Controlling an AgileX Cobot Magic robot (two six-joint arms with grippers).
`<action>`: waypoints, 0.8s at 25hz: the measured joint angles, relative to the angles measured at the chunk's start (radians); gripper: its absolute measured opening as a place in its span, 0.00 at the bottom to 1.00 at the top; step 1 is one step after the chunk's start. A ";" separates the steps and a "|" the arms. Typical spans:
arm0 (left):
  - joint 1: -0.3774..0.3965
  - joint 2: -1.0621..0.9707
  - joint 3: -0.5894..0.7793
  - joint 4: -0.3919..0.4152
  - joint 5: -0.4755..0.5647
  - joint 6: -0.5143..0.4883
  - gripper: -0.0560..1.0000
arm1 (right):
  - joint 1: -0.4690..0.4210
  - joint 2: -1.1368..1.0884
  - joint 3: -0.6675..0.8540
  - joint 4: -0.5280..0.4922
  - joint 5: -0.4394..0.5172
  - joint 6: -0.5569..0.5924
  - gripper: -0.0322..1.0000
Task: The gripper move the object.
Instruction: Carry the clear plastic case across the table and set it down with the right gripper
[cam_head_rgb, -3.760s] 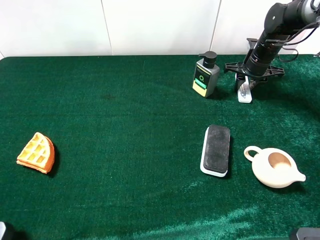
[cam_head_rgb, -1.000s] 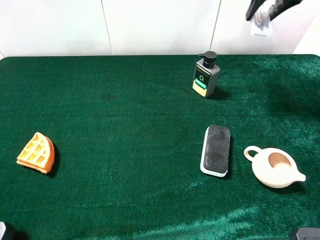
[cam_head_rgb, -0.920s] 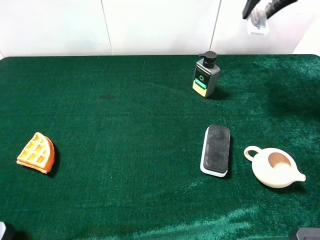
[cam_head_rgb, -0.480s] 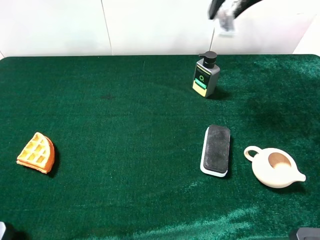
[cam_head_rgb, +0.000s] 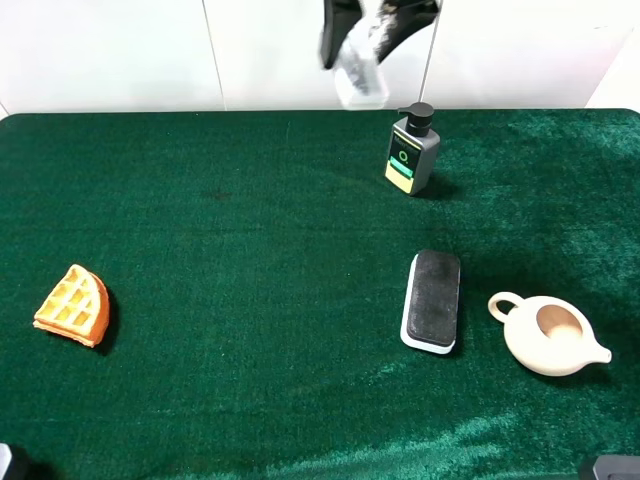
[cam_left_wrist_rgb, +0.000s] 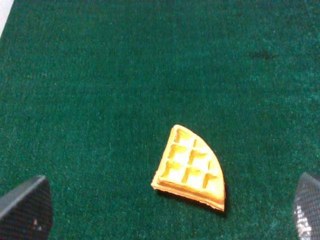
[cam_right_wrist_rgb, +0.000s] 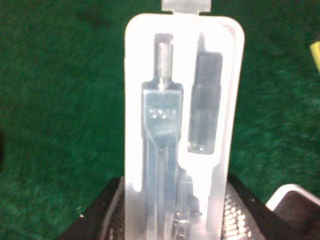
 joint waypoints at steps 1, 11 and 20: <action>0.000 0.000 0.000 0.000 0.000 0.000 0.98 | 0.020 0.000 0.000 -0.001 0.000 0.004 0.32; 0.000 0.000 0.000 0.000 0.000 0.000 0.98 | 0.201 0.071 0.000 -0.001 -0.011 0.034 0.32; 0.000 0.000 0.000 0.000 0.000 0.000 0.98 | 0.324 0.191 0.000 0.036 -0.134 0.038 0.32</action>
